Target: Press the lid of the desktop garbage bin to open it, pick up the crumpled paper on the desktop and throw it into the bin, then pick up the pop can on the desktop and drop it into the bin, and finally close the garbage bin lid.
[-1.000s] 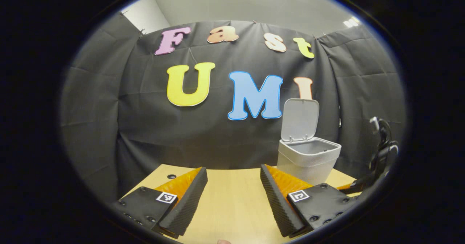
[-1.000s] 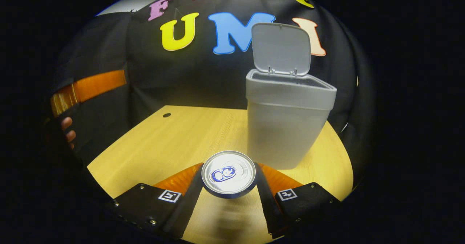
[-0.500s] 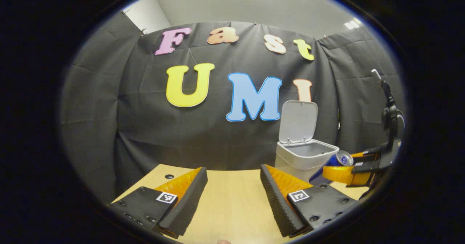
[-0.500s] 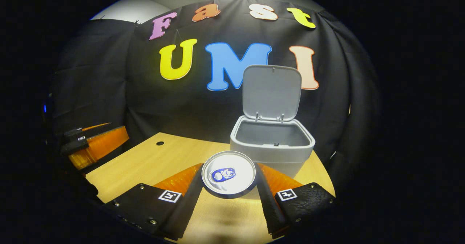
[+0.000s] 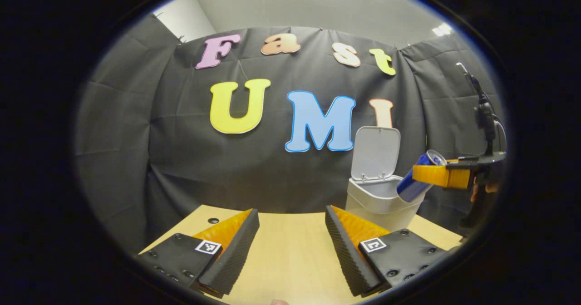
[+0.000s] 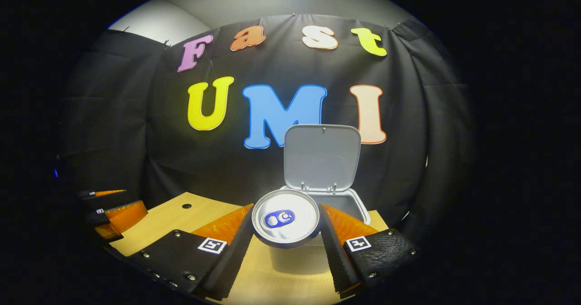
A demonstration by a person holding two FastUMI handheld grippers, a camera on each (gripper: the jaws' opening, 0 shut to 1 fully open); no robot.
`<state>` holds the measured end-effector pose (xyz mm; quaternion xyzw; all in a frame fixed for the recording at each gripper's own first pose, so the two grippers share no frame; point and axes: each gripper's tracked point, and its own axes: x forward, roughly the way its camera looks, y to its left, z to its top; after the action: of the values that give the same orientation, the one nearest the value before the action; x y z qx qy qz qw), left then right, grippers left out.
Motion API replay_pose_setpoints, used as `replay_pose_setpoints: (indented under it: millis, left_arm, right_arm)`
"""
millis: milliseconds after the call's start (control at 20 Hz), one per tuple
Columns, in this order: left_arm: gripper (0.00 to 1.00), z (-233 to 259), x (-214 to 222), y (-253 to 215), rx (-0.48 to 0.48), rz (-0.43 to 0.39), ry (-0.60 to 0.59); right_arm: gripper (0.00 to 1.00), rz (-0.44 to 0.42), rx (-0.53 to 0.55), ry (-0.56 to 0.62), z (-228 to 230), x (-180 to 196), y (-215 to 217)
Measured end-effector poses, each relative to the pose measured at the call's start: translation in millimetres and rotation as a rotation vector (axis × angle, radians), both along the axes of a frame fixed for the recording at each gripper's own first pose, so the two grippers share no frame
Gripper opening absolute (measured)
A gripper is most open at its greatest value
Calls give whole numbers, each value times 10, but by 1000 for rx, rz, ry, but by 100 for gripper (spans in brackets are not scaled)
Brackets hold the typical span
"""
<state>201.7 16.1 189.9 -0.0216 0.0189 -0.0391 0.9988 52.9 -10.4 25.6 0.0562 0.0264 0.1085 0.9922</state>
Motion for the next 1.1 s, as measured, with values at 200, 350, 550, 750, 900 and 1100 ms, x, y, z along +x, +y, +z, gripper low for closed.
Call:
replay_pose_setpoints:
  millis: [200,350,550,750,900,1100]
  left_arm:
    - [96,13,28,-14,-2,1,1]
    - [96,23,38,-24,0,2,1]
    - [96,14,73,-26,5,7,3]
    - [96,10,108,-14,11,12,7]
    - [96,7,118,-18,11,17,11]
    - [96,-13,134,-32,9,18,18]
  right_arm:
    - [81,-33,10,-51,178,187,-102]
    - [81,-38,9,-45,155,354,-131]
    - [81,-49,-13,-26,43,584,-166]
    - [81,-55,-32,14,-125,832,-198]
    - [80,-59,-43,68,-318,989,-214]
    - [81,-46,-50,104,-468,1126,-168]
